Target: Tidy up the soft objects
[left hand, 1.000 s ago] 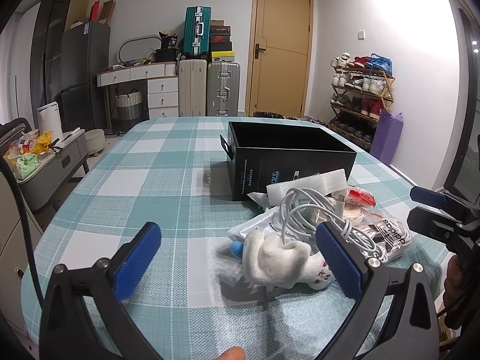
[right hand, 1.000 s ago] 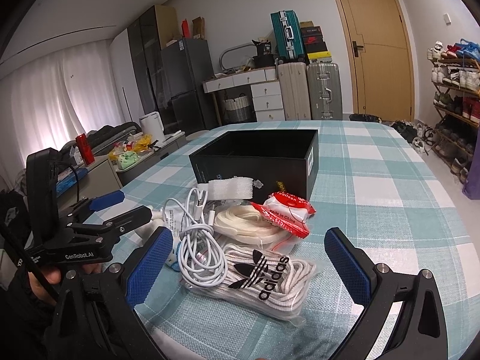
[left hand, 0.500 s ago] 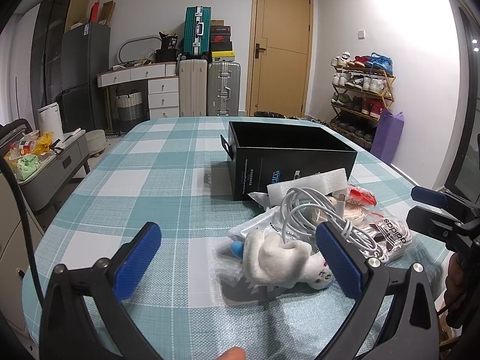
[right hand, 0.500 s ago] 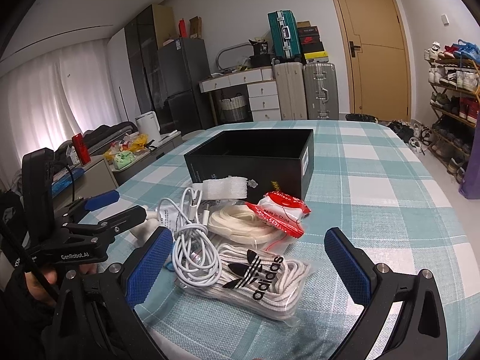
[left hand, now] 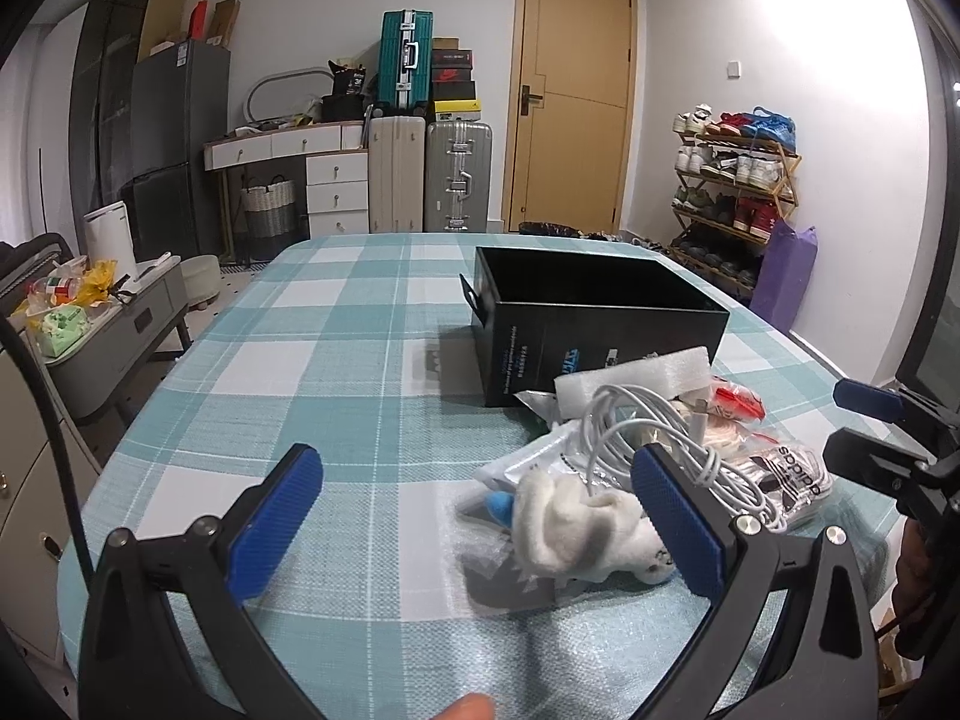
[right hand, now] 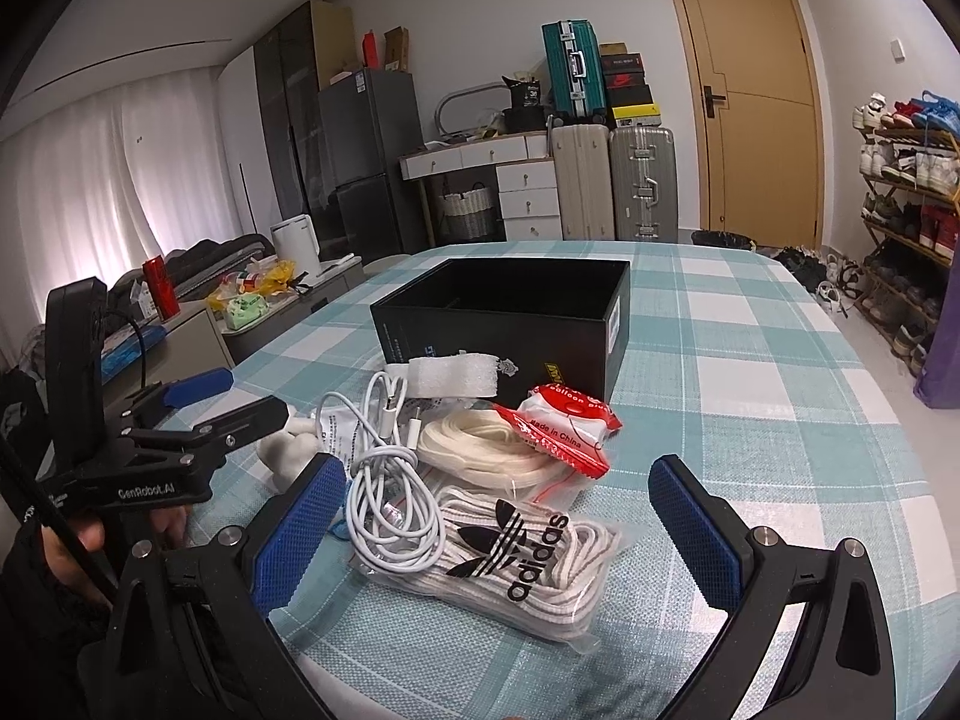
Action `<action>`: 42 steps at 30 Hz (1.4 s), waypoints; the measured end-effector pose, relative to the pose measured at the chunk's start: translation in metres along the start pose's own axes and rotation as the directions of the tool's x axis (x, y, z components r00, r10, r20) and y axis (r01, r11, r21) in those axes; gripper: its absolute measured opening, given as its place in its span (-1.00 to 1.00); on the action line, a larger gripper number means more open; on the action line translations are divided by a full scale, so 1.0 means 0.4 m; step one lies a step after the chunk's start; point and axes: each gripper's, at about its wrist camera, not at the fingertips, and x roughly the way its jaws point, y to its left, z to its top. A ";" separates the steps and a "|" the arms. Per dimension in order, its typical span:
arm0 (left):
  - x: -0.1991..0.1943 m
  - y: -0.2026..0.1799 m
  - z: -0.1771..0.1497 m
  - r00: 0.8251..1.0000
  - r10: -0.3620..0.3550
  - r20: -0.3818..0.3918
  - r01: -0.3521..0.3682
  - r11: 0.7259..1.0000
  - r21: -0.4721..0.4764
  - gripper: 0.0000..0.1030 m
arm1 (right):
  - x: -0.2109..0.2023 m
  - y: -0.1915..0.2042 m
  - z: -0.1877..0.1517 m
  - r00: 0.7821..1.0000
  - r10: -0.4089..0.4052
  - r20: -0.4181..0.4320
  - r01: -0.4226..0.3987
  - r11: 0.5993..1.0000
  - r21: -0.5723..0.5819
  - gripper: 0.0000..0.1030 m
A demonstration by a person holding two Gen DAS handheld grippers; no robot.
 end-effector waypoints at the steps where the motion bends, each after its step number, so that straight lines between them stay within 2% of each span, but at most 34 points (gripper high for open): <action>1: -0.001 0.004 0.006 1.000 -0.003 0.002 0.003 1.000 -0.003 1.00 | 0.001 0.001 0.001 1.000 0.004 -0.002 -0.004 1.000 -0.004 0.99; 9: -0.007 0.007 0.016 0.999 -0.034 0.002 0.034 0.999 -0.004 1.00 | 0.021 0.012 0.019 0.999 0.034 -0.025 -0.035 0.999 -0.012 0.99; 17: -0.013 -0.012 0.018 0.996 -0.090 -0.025 0.091 0.995 0.047 1.00 | 0.051 0.023 0.027 0.996 0.065 -0.058 -0.067 0.997 -0.027 0.96; 19: -0.014 -0.014 0.015 0.996 -0.089 -0.028 0.090 0.994 0.066 1.00 | 0.060 0.034 0.028 0.994 0.075 -0.074 -0.078 0.996 -0.039 0.84; 23: -0.011 -0.014 0.007 0.994 -0.094 -0.051 0.098 0.992 0.083 1.00 | 0.084 0.057 0.026 0.990 0.095 -0.107 -0.102 0.992 -0.070 0.73; 25: -0.004 -0.012 0.003 0.993 -0.095 -0.067 0.100 0.991 0.085 1.00 | 0.100 0.072 0.024 0.986 0.104 -0.132 -0.116 0.989 -0.090 0.59; 27: -0.003 -0.009 0.000 0.992 -0.102 -0.069 0.108 0.991 0.084 1.00 | 0.114 0.085 0.023 0.982 0.115 -0.147 -0.131 0.986 -0.101 0.55; 33: -0.006 -0.005 -0.003 0.993 -0.101 -0.062 0.107 0.990 0.090 1.00 | 0.147 0.112 0.024 0.975 0.141 -0.171 -0.161 0.981 -0.111 0.28; 39: 0.001 0.005 -0.006 0.992 -0.102 -0.070 0.107 0.991 0.075 1.00 | 0.182 0.131 0.027 0.971 0.147 -0.187 -0.173 0.976 -0.132 0.12; 42: 0.006 0.012 -0.007 0.992 -0.105 -0.074 0.109 0.992 0.065 1.00 | 0.203 0.143 0.028 0.967 0.148 -0.206 -0.180 0.973 -0.145 -0.05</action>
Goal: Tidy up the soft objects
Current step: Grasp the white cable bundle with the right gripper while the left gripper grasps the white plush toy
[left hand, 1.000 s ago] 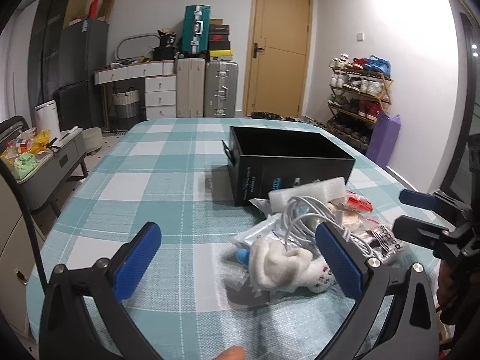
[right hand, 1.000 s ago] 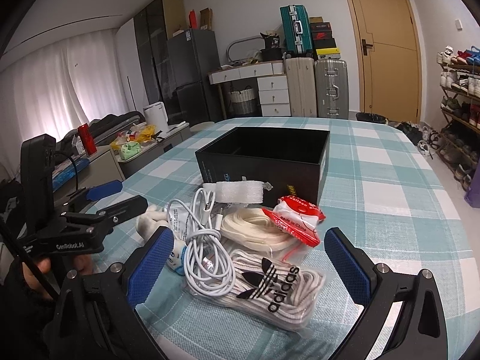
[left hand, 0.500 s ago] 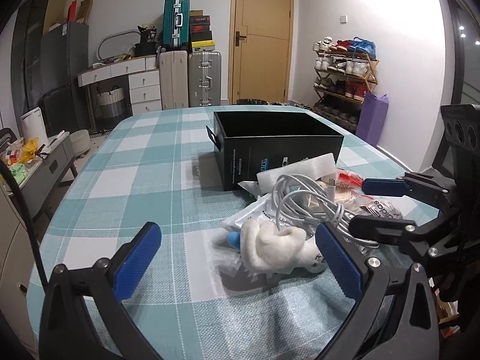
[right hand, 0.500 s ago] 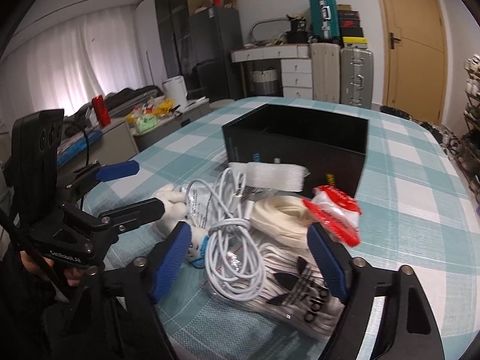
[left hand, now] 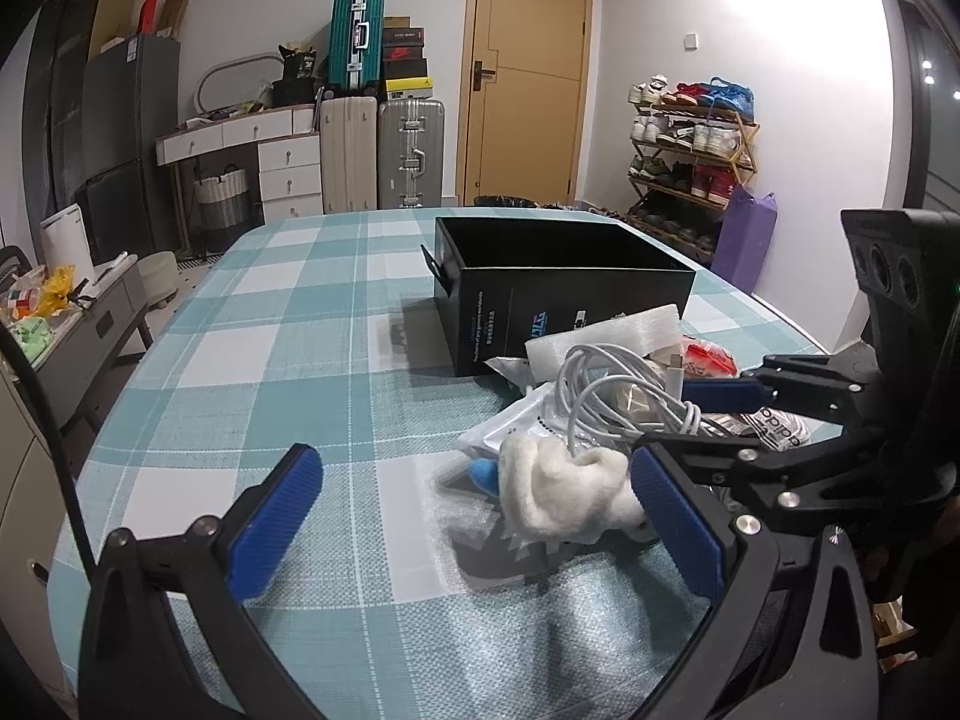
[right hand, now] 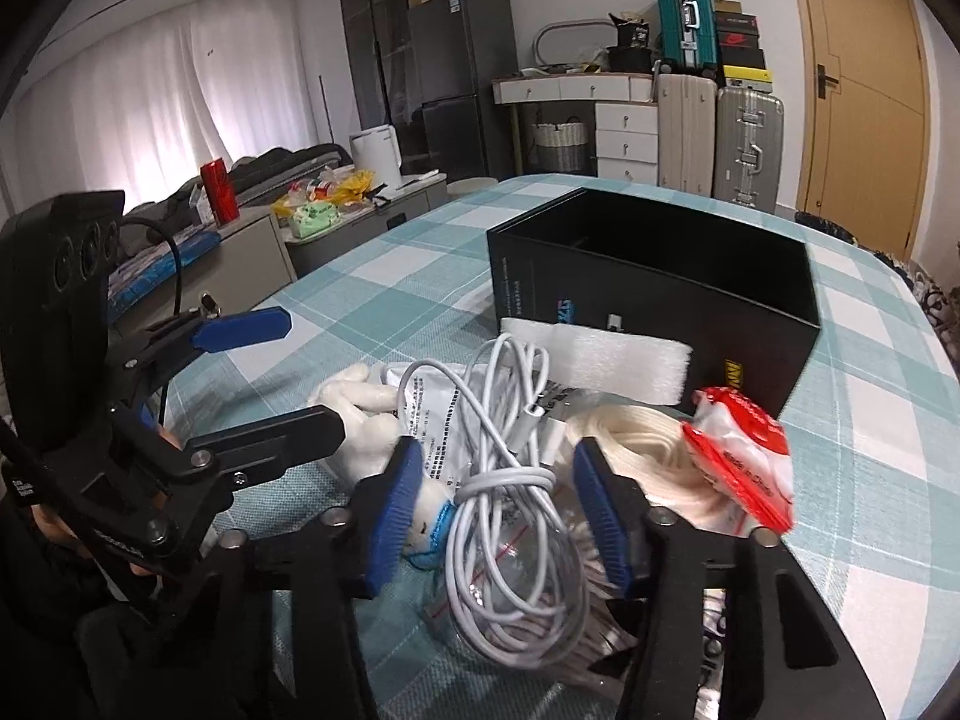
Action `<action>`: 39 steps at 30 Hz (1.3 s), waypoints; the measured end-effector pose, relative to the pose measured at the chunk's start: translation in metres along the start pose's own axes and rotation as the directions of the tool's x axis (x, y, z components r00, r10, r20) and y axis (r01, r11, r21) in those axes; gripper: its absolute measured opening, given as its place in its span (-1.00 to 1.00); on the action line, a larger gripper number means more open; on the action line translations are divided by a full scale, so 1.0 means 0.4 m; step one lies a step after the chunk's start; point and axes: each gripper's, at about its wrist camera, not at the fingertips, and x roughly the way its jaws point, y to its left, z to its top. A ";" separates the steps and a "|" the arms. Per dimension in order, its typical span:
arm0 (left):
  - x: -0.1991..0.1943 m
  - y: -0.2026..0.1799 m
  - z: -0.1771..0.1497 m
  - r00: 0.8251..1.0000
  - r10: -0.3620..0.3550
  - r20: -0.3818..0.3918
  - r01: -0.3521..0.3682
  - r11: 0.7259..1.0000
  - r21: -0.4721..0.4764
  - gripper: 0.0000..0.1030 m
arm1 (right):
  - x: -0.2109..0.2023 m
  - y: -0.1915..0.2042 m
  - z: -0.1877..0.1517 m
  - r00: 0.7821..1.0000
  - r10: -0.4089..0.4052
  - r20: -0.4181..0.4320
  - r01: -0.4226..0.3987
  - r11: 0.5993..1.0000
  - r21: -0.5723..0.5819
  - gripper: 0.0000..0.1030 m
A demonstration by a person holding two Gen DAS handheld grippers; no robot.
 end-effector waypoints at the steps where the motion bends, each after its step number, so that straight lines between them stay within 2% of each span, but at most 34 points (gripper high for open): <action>1: 0.001 0.003 -0.001 1.000 0.000 -0.002 0.000 1.000 -0.004 1.00 | 0.009 0.004 0.002 1.000 -0.002 -0.008 0.002 1.000 -0.005 -0.08; 3: 0.003 0.006 -0.002 1.000 -0.001 -0.006 0.001 1.000 -0.010 1.00 | 0.017 0.007 0.006 1.000 -0.003 -0.010 0.003 1.000 -0.005 -0.17; 4: 0.004 0.007 -0.002 1.000 -0.002 -0.008 0.002 1.000 -0.013 1.00 | 0.019 0.007 0.008 1.000 0.000 -0.013 0.000 1.000 -0.002 -0.32; 5: 0.005 0.008 -0.002 1.000 -0.003 -0.010 0.003 1.000 -0.015 1.00 | 0.020 0.006 0.008 1.000 -0.002 -0.014 0.002 1.000 0.000 -0.33; 12: 0.009 0.004 -0.002 1.000 -0.012 -0.015 0.011 1.000 -0.014 1.00 | -0.018 0.004 -0.004 0.999 -0.011 0.046 0.011 1.000 0.004 -0.35; 22: 0.025 -0.031 -0.008 0.998 -0.031 -0.045 0.031 0.999 0.006 1.00 | -0.119 -0.020 -0.019 0.984 -0.062 0.168 0.055 0.997 0.047 -0.36; 24: 0.033 -0.037 -0.008 0.998 -0.019 -0.059 0.020 1.000 0.009 1.00 | -0.137 -0.026 -0.025 0.981 -0.071 0.178 0.062 0.996 0.058 -0.36; 28: 0.042 -0.047 -0.010 0.995 -0.052 -0.088 0.052 0.999 0.007 0.99 | -0.157 -0.039 -0.039 0.979 -0.082 0.187 0.069 0.995 0.075 -0.35; 30: 0.044 -0.051 -0.011 0.993 -0.063 -0.104 0.064 0.998 0.006 0.93 | -0.162 -0.045 -0.045 0.978 -0.085 0.188 0.070 0.994 0.084 -0.36; 35: 0.041 -0.064 -0.016 0.986 -0.109 -0.122 0.110 0.994 0.003 0.43 | -0.170 -0.048 -0.054 0.978 -0.083 0.193 0.066 0.993 0.095 -0.36; 39: 0.029 -0.082 -0.018 0.982 -0.139 -0.125 0.144 0.989 0.032 0.21 | -0.174 -0.050 -0.057 0.977 -0.085 0.196 0.067 0.993 0.097 -0.36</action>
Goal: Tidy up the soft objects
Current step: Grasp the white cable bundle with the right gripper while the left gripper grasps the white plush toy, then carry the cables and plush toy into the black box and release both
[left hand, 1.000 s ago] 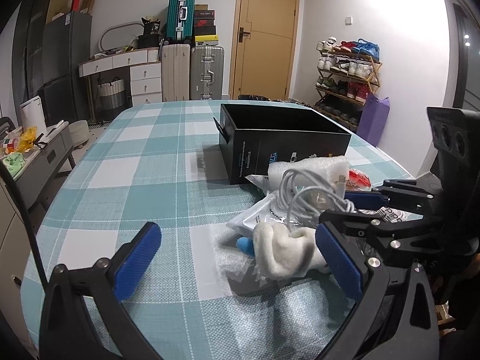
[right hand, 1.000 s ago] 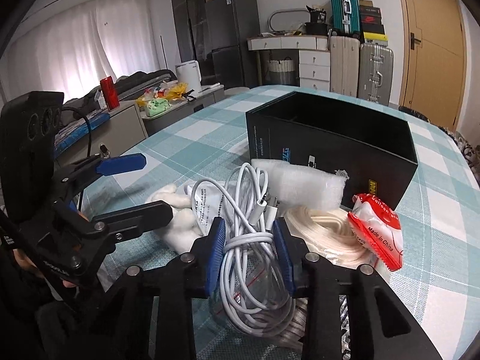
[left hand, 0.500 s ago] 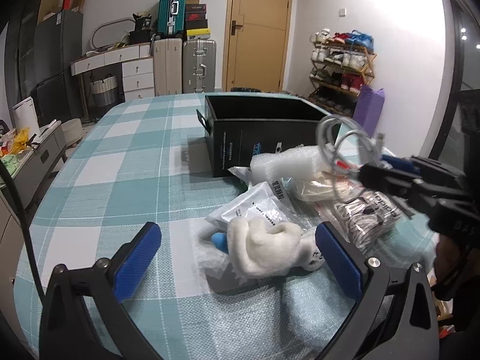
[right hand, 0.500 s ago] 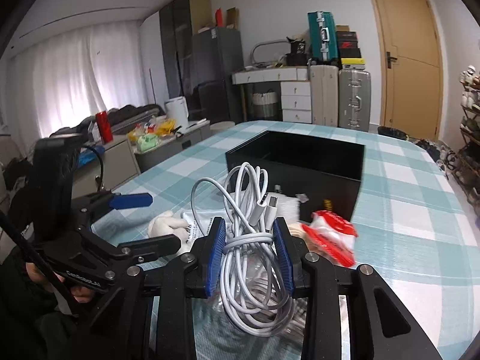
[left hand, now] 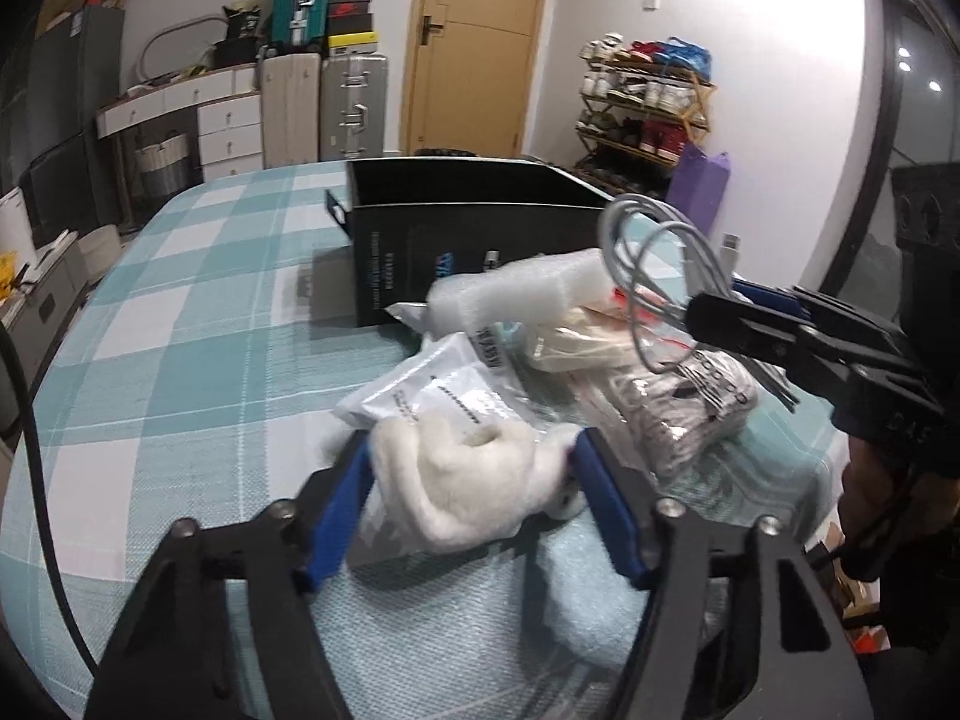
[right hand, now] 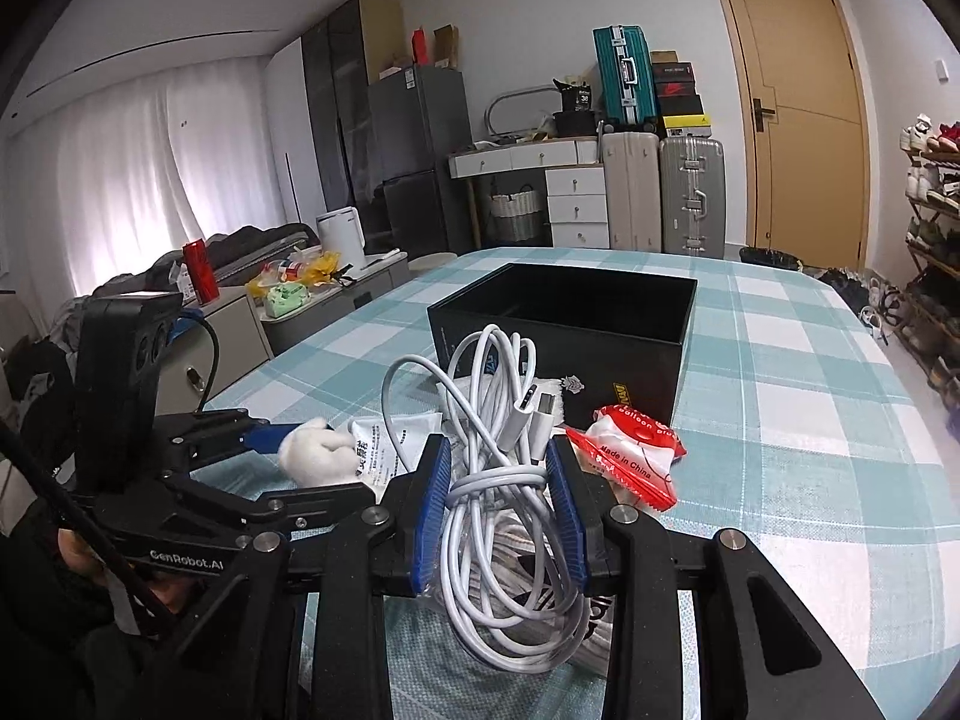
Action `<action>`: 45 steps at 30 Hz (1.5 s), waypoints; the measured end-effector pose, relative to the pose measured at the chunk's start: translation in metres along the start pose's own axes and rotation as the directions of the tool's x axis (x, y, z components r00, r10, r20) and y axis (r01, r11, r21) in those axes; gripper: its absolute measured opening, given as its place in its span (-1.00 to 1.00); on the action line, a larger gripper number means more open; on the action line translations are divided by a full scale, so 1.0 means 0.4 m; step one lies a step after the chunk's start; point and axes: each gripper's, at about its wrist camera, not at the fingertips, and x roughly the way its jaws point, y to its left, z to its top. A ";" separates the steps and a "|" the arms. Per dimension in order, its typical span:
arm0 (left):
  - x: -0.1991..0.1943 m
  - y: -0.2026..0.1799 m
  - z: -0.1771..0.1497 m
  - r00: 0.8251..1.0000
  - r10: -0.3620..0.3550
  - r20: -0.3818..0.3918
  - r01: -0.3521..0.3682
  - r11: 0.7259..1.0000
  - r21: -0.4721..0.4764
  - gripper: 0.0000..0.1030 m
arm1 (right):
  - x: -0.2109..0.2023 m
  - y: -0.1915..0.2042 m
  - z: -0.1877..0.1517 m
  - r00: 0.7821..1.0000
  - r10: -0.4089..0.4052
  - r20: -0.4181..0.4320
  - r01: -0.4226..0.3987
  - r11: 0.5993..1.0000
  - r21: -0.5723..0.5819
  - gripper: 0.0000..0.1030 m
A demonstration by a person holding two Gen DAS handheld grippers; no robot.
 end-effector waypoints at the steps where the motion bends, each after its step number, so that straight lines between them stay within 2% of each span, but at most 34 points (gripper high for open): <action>1: -0.001 -0.003 0.000 1.000 -0.007 0.001 0.007 1.000 0.004 0.11 | 0.003 -0.001 0.001 1.000 0.000 -0.002 0.000 1.000 0.001 -0.36; 9: -0.034 -0.018 -0.001 0.997 -0.072 0.040 0.071 0.997 0.023 -0.45 | 0.001 -0.002 0.001 1.000 0.003 0.004 -0.003 1.000 0.002 -0.36; 15: -0.057 -0.004 0.003 0.994 -0.083 0.065 0.084 0.996 -0.011 -0.48 | -0.004 -0.001 0.000 1.000 0.001 0.015 -0.001 1.000 0.008 -0.36; 23: -0.107 0.009 0.039 0.985 -0.113 0.133 0.122 0.991 -0.061 -0.47 | -0.035 -0.020 0.017 0.999 0.014 0.052 -0.017 0.999 0.048 -0.36; 34: -0.132 0.021 0.129 0.978 -0.057 0.203 0.070 0.996 -0.058 -0.47 | -0.114 -0.061 0.109 0.992 0.018 0.124 -0.030 0.995 0.097 -0.36; 38: -0.125 0.036 0.170 0.975 -0.026 0.222 0.040 0.997 -0.062 -0.47 | -0.121 -0.067 0.144 0.992 0.002 0.128 -0.013 0.996 0.091 -0.36; 45: -0.098 0.067 0.250 0.968 0.017 0.249 0.002 0.997 -0.075 -0.47 | -0.086 -0.108 0.200 0.995 0.023 0.100 -0.036 0.990 0.138 -0.36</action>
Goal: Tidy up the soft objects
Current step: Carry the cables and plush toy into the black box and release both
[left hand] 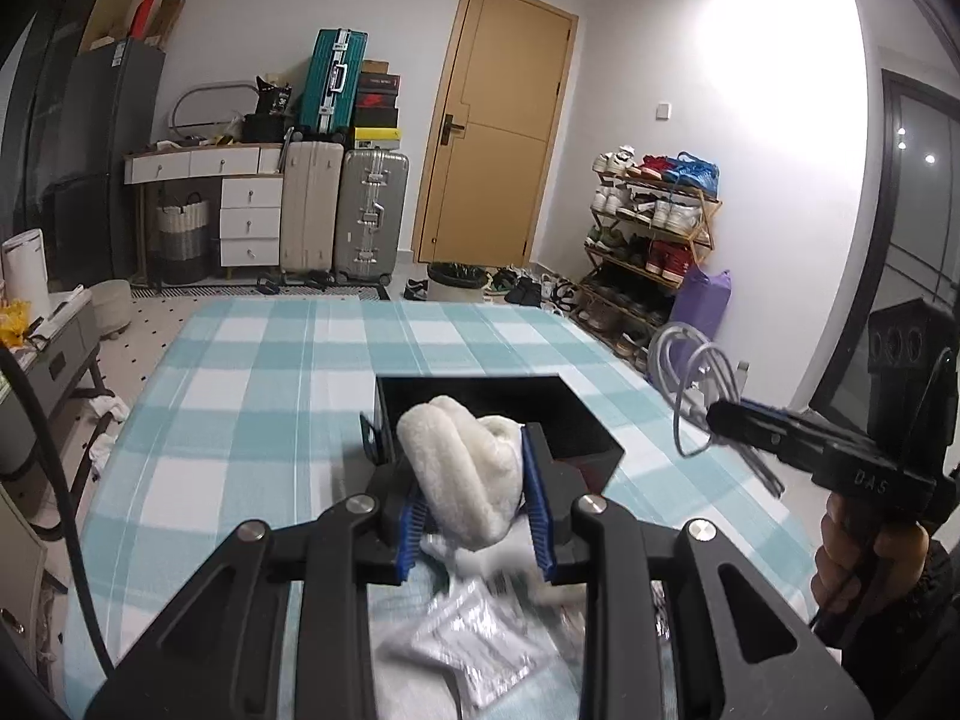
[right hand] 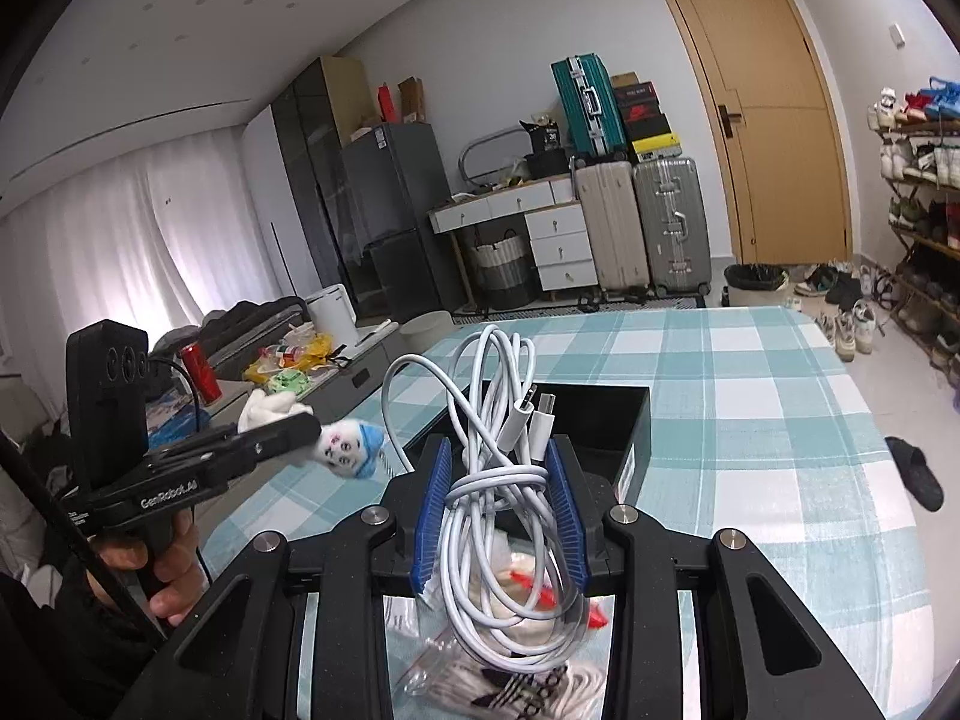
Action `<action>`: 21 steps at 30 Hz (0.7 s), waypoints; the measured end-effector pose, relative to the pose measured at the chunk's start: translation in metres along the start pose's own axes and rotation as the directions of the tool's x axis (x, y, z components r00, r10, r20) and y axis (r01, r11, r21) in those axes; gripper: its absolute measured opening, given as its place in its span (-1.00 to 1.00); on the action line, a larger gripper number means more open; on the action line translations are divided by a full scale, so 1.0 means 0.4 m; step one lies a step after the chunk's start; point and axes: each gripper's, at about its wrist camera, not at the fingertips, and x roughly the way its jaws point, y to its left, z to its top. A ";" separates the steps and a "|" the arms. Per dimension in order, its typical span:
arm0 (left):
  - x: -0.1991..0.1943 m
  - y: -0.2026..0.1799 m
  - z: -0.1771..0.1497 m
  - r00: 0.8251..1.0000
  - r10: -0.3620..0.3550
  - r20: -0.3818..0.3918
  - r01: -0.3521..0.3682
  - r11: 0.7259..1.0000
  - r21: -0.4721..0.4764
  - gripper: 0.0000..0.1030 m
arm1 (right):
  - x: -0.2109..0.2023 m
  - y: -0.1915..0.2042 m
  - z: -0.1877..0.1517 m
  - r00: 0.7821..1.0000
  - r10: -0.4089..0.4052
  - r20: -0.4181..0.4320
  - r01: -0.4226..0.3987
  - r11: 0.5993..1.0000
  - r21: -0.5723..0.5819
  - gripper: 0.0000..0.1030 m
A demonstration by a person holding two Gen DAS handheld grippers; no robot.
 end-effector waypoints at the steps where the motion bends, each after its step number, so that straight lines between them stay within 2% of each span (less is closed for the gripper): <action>1: 0.010 0.002 0.011 1.000 0.003 0.003 -0.003 1.000 0.000 -0.47 | 0.009 -0.007 0.006 1.000 -0.001 -0.003 0.001 1.000 0.005 -0.36; 10: 0.119 0.001 0.062 1.000 0.005 -0.012 -0.005 1.000 0.009 -0.47 | 0.079 -0.043 0.051 1.000 0.000 -0.027 0.001 1.000 0.020 -0.36; 21: 0.237 0.007 0.068 0.998 0.008 -0.060 -0.007 1.000 0.002 -0.47 | 0.187 -0.088 0.062 0.996 -0.012 -0.084 0.016 0.999 0.041 -0.36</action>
